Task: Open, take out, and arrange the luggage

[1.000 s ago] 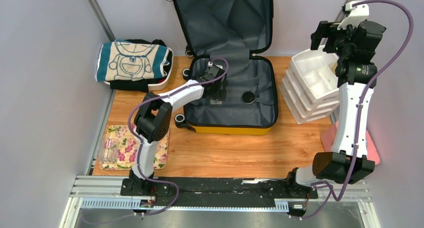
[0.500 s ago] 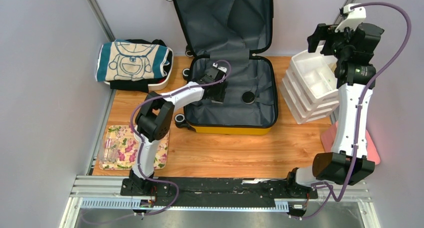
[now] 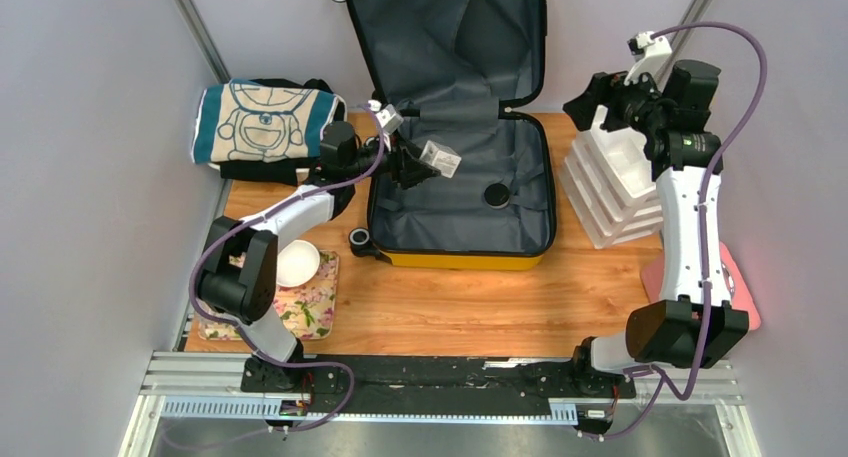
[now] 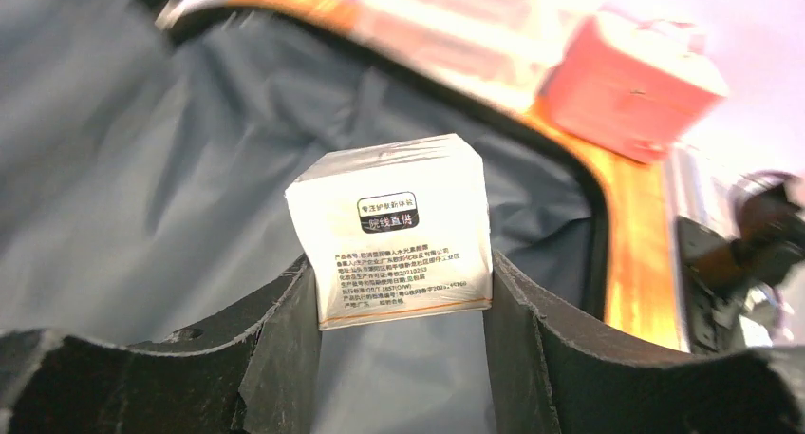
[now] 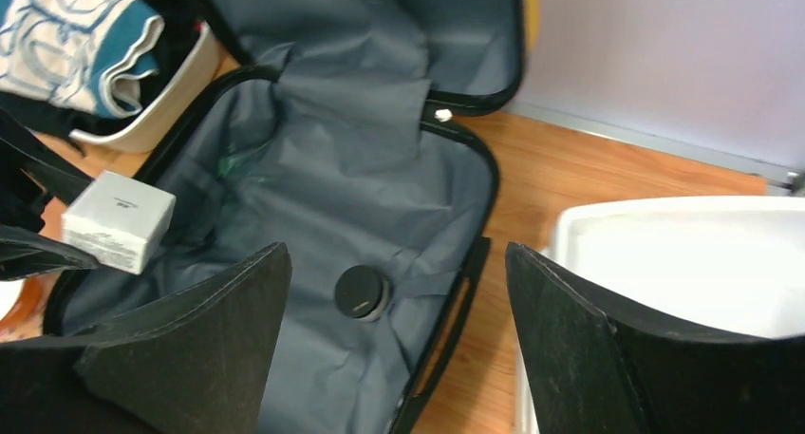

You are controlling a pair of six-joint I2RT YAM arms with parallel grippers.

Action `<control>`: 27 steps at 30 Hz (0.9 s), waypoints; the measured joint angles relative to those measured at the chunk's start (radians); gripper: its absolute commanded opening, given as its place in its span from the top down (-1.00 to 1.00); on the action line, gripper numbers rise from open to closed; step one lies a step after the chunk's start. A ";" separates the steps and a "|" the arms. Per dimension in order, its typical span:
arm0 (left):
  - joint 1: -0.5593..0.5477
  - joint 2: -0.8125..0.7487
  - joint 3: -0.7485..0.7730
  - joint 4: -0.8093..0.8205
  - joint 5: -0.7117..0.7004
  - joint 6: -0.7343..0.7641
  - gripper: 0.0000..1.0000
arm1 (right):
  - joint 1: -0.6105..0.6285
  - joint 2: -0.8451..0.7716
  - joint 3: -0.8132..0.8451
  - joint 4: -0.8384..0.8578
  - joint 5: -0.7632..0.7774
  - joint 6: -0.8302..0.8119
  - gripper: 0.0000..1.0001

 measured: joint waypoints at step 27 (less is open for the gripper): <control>-0.046 -0.186 -0.103 0.451 0.531 0.428 1.00 | 0.451 -0.175 -0.187 -0.032 -0.493 -0.459 -0.95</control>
